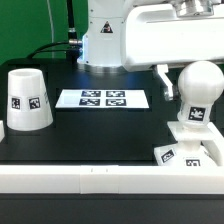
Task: Assemble lamp
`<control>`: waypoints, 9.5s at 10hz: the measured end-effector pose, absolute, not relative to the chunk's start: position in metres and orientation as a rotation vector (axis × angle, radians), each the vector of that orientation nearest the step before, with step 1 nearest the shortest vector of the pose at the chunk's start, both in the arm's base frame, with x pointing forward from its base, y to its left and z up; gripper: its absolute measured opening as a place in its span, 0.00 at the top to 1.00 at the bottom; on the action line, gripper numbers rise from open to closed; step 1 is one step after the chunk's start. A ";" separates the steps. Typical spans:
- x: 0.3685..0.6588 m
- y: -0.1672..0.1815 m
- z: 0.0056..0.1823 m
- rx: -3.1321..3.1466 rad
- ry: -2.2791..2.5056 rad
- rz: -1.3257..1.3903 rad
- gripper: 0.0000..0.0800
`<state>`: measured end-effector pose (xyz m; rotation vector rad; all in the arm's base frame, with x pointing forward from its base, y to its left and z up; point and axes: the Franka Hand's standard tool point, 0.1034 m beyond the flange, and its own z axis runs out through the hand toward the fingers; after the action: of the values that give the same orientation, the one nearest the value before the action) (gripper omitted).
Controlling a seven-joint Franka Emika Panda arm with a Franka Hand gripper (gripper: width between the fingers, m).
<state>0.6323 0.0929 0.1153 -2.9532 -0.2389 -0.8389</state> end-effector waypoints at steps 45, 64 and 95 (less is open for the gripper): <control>0.632 0.093 0.123 -2.576 1.490 0.059 0.28; 0.629 0.101 0.125 -3.073 -0.139 -0.044 0.13; 0.624 0.086 0.117 -2.497 -1.998 0.066 0.28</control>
Offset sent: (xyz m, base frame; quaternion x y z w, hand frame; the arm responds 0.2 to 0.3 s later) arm -0.0091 -0.0087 0.0438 -0.0083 -0.0477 -0.0186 0.9987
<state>0.6240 0.0857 0.1171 -2.4970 -1.9976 0.0660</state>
